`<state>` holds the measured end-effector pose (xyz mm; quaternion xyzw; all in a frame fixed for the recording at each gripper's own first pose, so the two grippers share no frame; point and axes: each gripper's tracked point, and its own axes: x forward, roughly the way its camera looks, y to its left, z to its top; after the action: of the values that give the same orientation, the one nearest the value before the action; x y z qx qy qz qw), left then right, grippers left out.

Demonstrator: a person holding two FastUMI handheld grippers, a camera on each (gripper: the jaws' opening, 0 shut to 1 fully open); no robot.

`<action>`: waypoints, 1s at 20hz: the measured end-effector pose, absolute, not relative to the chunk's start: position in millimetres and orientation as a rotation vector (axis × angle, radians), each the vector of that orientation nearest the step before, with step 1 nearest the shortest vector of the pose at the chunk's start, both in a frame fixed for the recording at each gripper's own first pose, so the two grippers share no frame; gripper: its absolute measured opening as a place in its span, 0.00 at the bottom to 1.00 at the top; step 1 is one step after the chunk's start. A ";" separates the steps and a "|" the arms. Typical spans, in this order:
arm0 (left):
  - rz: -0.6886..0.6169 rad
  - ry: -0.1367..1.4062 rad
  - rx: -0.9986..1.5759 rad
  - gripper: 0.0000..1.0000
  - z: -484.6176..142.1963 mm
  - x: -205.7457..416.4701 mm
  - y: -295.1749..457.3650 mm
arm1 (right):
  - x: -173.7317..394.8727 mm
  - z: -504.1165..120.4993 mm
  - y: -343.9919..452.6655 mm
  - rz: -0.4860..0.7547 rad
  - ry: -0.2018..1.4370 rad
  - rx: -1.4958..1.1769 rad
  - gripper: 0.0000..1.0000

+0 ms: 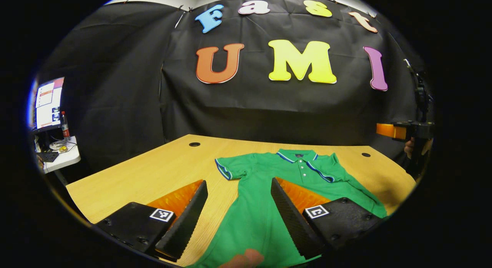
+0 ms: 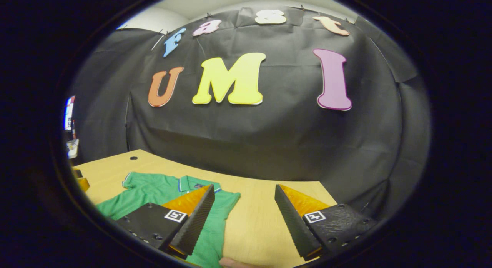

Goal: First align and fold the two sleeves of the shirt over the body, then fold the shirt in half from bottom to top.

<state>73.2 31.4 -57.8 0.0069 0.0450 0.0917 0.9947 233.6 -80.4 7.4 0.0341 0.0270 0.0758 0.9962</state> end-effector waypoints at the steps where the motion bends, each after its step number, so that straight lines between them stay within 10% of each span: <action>1: 0.177 0.075 0.025 1.00 -49.1 77.9 27.7 | 229.6 3.2 -84.1 0.151 0.041 0.077 0.96; 11: 0.082 -0.018 -0.010 1.00 27.7 161.9 24.7 | 200.3 -14.9 -70.4 0.217 0.056 0.080 0.95; 20: 0.237 0.333 -0.114 1.00 -80.9 261.4 105.4 | 192.8 3.2 -85.5 0.183 -0.018 0.098 0.95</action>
<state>261.4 105.4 -80.9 -0.0564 0.1651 0.1178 0.9776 192.8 -85.5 3.2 0.0491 -0.0091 0.0914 0.9946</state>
